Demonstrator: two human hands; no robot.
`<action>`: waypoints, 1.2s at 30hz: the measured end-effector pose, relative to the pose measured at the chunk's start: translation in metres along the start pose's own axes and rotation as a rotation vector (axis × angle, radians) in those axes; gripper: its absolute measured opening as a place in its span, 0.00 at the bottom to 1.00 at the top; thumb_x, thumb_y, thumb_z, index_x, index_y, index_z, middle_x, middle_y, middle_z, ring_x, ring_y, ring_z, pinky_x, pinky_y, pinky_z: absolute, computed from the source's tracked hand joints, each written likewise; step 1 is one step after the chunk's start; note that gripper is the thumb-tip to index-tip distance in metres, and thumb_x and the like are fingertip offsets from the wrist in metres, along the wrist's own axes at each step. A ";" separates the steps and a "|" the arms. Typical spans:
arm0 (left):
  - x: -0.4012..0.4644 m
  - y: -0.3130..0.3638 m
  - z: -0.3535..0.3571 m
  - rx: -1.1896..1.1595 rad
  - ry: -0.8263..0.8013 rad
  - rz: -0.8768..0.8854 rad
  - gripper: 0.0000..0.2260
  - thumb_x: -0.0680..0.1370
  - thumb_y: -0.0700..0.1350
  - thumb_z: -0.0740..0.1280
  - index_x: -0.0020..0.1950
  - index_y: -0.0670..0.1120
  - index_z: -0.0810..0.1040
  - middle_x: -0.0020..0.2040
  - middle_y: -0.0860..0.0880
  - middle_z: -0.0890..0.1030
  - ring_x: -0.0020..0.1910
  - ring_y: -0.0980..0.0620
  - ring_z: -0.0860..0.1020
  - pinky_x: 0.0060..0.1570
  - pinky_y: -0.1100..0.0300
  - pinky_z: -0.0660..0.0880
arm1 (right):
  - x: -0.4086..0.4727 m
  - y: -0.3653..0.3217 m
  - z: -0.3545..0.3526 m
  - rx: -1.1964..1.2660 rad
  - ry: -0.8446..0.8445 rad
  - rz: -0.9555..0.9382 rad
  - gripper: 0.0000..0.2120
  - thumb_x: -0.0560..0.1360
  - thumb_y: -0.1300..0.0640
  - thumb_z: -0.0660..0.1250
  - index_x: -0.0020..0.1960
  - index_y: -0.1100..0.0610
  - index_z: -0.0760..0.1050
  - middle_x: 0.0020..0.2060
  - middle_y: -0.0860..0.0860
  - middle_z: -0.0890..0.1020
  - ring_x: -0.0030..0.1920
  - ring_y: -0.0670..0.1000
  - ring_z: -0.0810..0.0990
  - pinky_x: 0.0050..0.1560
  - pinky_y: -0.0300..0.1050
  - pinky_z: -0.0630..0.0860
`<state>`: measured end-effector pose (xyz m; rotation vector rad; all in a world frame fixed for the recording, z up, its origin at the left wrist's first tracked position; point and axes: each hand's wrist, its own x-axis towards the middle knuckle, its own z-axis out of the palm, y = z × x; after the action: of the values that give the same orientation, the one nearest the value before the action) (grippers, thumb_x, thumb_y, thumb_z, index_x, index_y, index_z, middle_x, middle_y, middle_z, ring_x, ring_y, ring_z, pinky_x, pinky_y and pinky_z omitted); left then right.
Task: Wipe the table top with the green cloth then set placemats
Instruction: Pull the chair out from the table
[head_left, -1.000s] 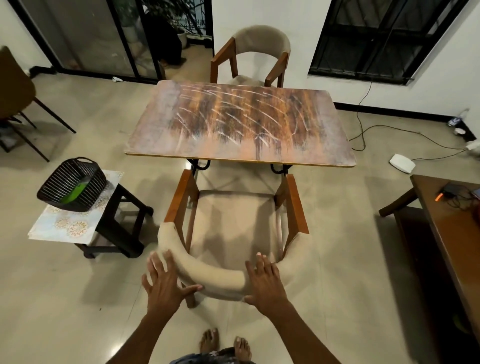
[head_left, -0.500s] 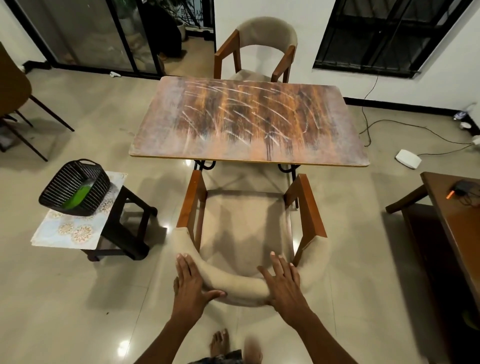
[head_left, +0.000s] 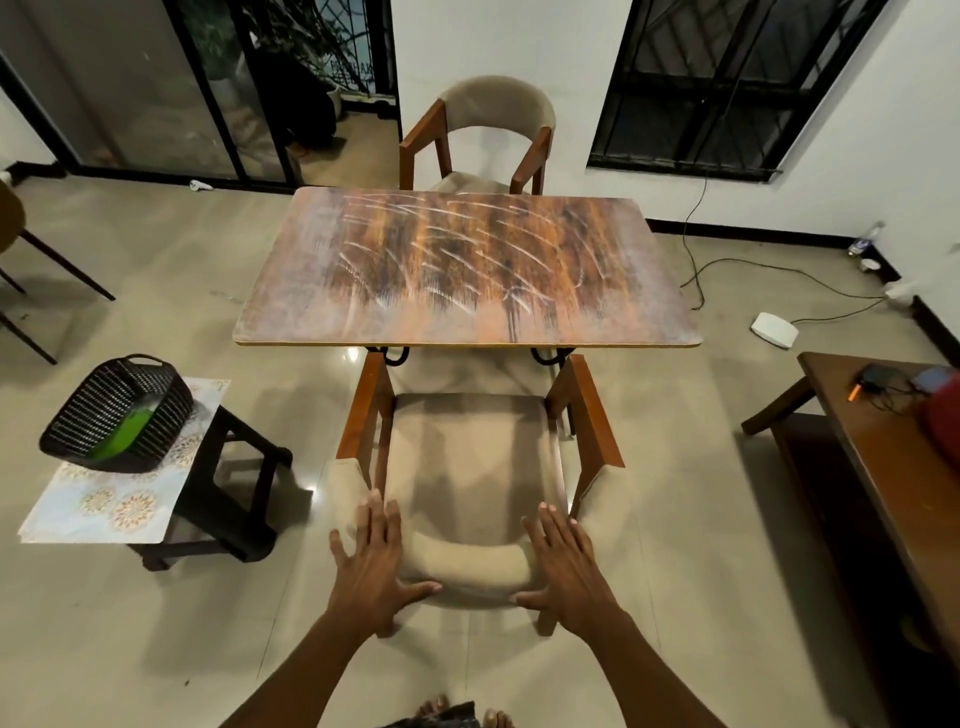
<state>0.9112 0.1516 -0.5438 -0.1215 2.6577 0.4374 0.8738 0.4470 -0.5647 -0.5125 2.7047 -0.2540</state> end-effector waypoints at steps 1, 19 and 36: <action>0.002 0.005 0.002 0.021 0.014 0.074 0.62 0.70 0.80 0.61 0.81 0.45 0.25 0.80 0.44 0.24 0.81 0.42 0.28 0.72 0.36 0.29 | -0.004 0.002 -0.002 0.002 0.015 0.015 0.54 0.75 0.30 0.69 0.86 0.52 0.43 0.83 0.52 0.36 0.85 0.55 0.36 0.83 0.55 0.35; -0.003 0.063 0.048 0.209 -0.027 -0.014 0.52 0.73 0.76 0.62 0.85 0.41 0.56 0.84 0.37 0.55 0.84 0.36 0.53 0.71 0.22 0.57 | -0.040 0.013 -0.011 0.183 0.018 0.304 0.43 0.82 0.40 0.66 0.86 0.48 0.44 0.84 0.63 0.38 0.84 0.66 0.40 0.82 0.60 0.55; 0.010 0.059 0.061 0.135 -0.013 -0.051 0.49 0.76 0.78 0.36 0.85 0.44 0.49 0.83 0.35 0.54 0.82 0.36 0.49 0.64 0.20 0.56 | -0.019 0.017 0.009 0.091 0.058 0.284 0.39 0.84 0.46 0.66 0.86 0.50 0.48 0.82 0.71 0.43 0.83 0.72 0.42 0.82 0.66 0.57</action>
<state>0.9181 0.2267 -0.5830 -0.1441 2.6557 0.2408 0.8882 0.4685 -0.5709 -0.0940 2.7631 -0.3150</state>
